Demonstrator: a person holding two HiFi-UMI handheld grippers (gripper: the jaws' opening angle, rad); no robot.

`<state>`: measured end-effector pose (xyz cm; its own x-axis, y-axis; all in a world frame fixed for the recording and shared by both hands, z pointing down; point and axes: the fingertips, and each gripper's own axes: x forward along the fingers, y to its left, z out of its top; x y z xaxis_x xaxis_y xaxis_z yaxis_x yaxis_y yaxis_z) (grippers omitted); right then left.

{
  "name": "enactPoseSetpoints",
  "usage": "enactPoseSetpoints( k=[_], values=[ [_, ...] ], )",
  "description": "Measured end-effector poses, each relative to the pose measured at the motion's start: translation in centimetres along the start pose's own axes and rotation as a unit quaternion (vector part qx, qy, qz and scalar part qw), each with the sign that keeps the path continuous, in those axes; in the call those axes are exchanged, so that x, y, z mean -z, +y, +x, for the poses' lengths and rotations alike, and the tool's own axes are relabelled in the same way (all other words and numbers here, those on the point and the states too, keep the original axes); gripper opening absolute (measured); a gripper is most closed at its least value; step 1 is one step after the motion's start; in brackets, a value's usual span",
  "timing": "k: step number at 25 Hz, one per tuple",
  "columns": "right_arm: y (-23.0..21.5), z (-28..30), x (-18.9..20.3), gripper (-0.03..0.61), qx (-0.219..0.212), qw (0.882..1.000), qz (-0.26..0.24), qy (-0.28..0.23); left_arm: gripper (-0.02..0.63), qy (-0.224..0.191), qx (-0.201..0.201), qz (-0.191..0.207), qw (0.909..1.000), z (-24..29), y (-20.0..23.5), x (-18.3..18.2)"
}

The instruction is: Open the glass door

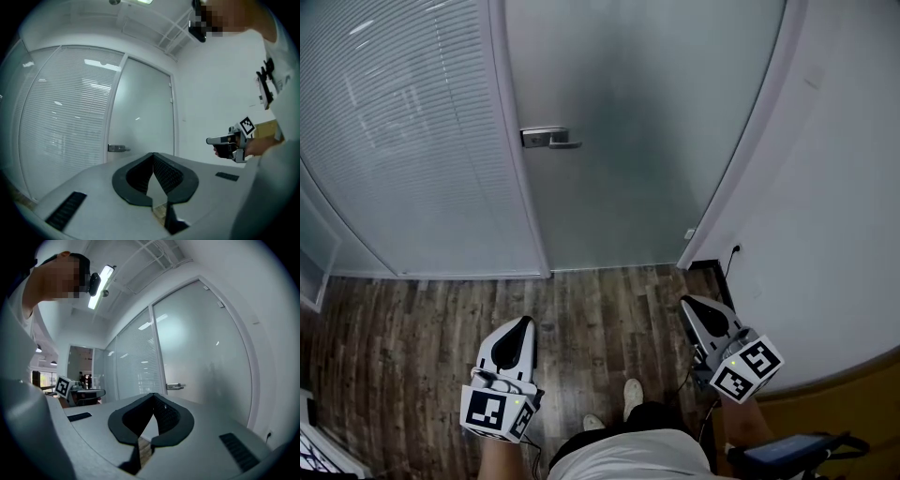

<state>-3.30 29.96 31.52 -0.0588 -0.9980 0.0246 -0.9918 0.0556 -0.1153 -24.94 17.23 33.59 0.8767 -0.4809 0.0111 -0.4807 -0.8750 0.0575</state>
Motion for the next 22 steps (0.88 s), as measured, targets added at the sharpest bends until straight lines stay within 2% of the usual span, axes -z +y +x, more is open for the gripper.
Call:
enactPoseSetpoints(
  k=[6, 13, 18, 22],
  values=[
    [-2.9, 4.1, 0.1, 0.002, -0.008, 1.000, -0.001, 0.001, 0.002, 0.000, -0.006, 0.003, 1.0000, 3.8, 2.2, 0.1],
    [-8.9, 10.6, -0.8, 0.002, -0.037, 0.999, 0.008, -0.003, 0.002, -0.002, -0.030, 0.004, 0.9995, 10.9, 4.6, -1.5],
    [-15.7, 14.8, -1.7, 0.002, -0.058, 0.998, 0.008, 0.005, 0.002, 0.000, -0.054, 0.010, 0.9985, 17.8, 4.9, -2.5],
    [-20.9, 18.1, -2.6, 0.002, -0.066, 0.998, 0.016, 0.002, 0.002, 0.003, -0.076, -0.005, 0.9971, 22.0, 5.5, -2.8]
  ],
)
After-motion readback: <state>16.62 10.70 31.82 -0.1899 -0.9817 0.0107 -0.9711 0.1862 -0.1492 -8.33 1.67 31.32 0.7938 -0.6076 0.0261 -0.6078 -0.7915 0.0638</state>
